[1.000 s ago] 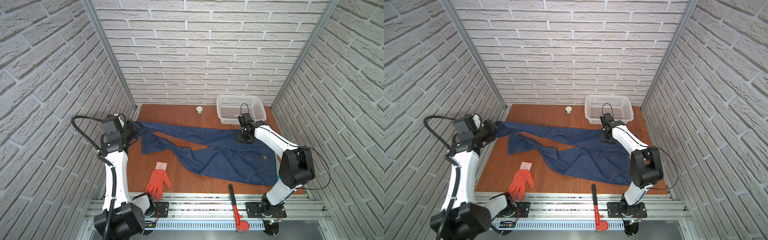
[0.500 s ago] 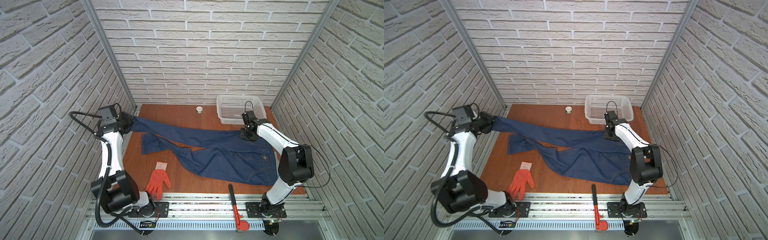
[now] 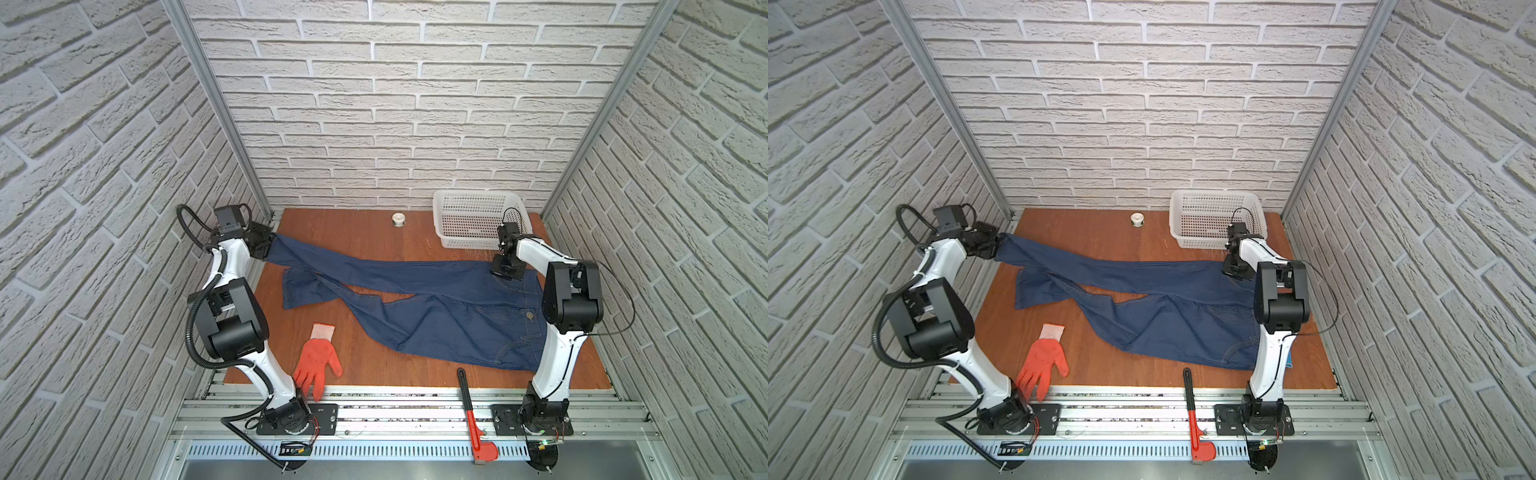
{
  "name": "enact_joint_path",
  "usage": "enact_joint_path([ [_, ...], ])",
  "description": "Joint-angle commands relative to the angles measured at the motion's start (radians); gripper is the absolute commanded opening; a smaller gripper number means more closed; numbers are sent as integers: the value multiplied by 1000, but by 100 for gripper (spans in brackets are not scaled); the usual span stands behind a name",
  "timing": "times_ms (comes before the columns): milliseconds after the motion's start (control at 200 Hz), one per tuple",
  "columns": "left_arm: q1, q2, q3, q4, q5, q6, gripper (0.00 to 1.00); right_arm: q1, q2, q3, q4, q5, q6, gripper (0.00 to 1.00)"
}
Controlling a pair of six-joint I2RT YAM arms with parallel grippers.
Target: Fold and stack the trousers
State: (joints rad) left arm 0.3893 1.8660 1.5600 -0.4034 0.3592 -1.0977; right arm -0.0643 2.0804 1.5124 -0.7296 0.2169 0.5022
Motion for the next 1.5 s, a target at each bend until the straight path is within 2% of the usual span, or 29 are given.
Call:
enact_joint_path([
  [0,5,89,118,29,-22,-21,0,-16,32,30,6,3,22,6],
  [400,-43,583,758,-198,-39,-36,0,-61,84,95,-58,-3,26,6],
  [540,-55,676,883,-219,-41,-58,0,-72,85,100,-70,1,18,6],
  [625,-55,704,910,-217,-49,-71,12,-75,82,100,-76,6,11,6],
  [710,-52,714,913,-208,-45,-77,33,-78,77,98,-82,9,4,6],
  [760,-52,709,902,-198,-38,-75,42,-80,72,95,-84,9,1,6],
  [870,-54,651,826,-138,-21,-61,54,-80,46,86,-86,0,-4,6],
  [990,-62,527,716,-73,-2,-15,65,-77,-8,64,-82,-33,-8,5],
  [1180,-75,228,407,-47,6,106,68,-48,-146,0,-89,-63,-16,10],
  [1310,-70,33,148,-61,-34,209,69,-20,-226,-58,-91,-82,-18,21],
  [1410,-53,-23,16,-39,-37,240,65,1,-265,-92,-93,-96,-19,23],
  [1495,-46,-2,-9,-20,-38,254,61,16,-273,-107,-94,-101,-21,23],
])
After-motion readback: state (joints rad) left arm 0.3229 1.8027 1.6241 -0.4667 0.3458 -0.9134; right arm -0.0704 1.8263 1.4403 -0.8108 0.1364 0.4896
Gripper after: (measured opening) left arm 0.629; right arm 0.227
